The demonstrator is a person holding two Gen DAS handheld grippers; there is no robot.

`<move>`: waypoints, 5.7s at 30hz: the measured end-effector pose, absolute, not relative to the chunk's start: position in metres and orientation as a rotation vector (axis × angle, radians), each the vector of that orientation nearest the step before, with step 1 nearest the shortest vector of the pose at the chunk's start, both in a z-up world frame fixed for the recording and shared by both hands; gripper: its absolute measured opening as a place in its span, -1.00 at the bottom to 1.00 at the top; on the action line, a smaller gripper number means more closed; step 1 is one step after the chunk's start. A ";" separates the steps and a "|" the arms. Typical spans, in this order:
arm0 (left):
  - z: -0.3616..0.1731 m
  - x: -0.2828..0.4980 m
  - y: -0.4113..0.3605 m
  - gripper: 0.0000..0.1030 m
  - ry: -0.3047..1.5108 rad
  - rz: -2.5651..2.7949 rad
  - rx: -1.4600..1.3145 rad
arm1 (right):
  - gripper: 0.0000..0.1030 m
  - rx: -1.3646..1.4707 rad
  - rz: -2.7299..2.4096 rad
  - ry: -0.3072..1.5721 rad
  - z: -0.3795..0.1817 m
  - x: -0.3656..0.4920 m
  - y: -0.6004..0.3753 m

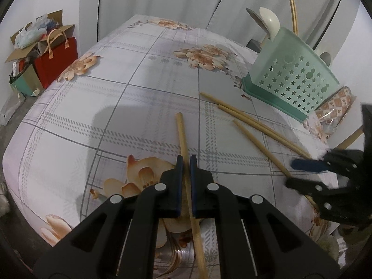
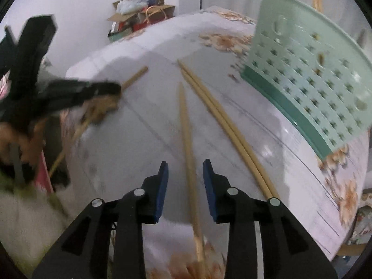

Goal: Organize utensils

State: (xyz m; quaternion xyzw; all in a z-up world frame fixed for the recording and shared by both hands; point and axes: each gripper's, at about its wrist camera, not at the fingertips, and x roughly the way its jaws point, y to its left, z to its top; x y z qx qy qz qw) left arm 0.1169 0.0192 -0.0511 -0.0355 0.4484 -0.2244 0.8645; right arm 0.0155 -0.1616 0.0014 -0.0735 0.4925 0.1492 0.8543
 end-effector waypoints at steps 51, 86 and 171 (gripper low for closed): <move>0.113 0.133 0.000 -0.92 0.629 -0.533 -0.175 | -0.87 0.266 0.199 0.663 0.065 -0.020 -0.254; 0.194 0.181 -0.132 -0.92 0.124 -0.647 -0.385 | -0.87 0.326 0.131 0.507 0.114 -0.078 -0.295; -0.035 0.085 -0.041 0.52 0.787 -0.511 0.056 | -0.02 0.152 0.224 0.667 0.097 0.004 -0.281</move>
